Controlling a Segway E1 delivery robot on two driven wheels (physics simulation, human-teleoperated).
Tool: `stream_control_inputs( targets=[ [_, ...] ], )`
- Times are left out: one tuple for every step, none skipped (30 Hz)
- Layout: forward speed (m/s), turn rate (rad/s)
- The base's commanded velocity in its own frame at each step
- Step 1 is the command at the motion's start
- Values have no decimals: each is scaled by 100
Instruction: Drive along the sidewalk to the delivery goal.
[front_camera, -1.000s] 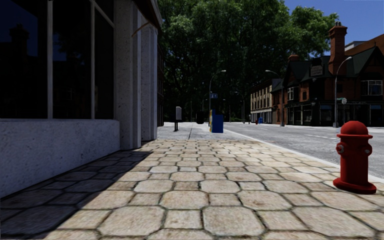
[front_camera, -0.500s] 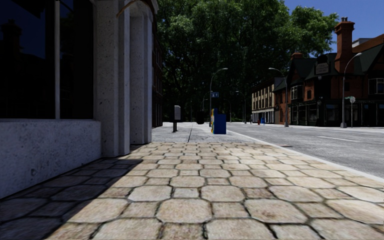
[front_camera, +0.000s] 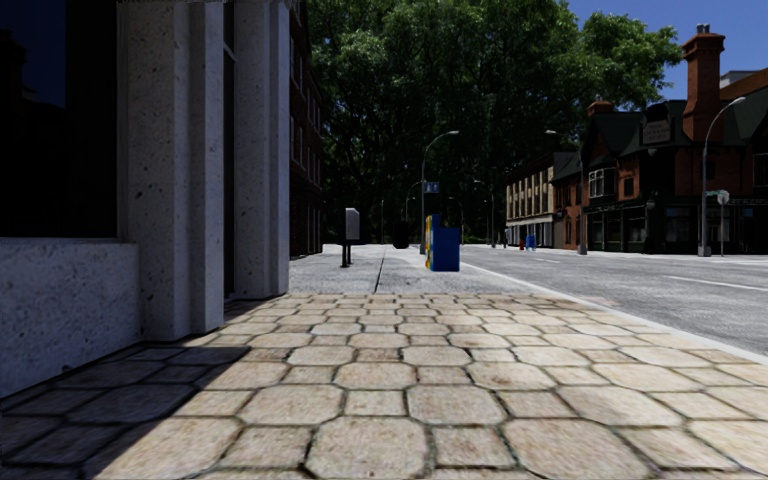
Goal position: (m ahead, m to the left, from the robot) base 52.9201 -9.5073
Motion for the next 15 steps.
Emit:
stream_control_inputs(
  targets=[
    [200, 0],
    [200, 0],
    [200, 0],
    [200, 0],
    [200, 0],
    [200, 0],
    [200, 0],
    [200, 0],
    [200, 0],
    [200, 0],
    [200, 0],
    [200, 0],
    [200, 0],
    [200, -17],
    [200, -25]
  ],
)
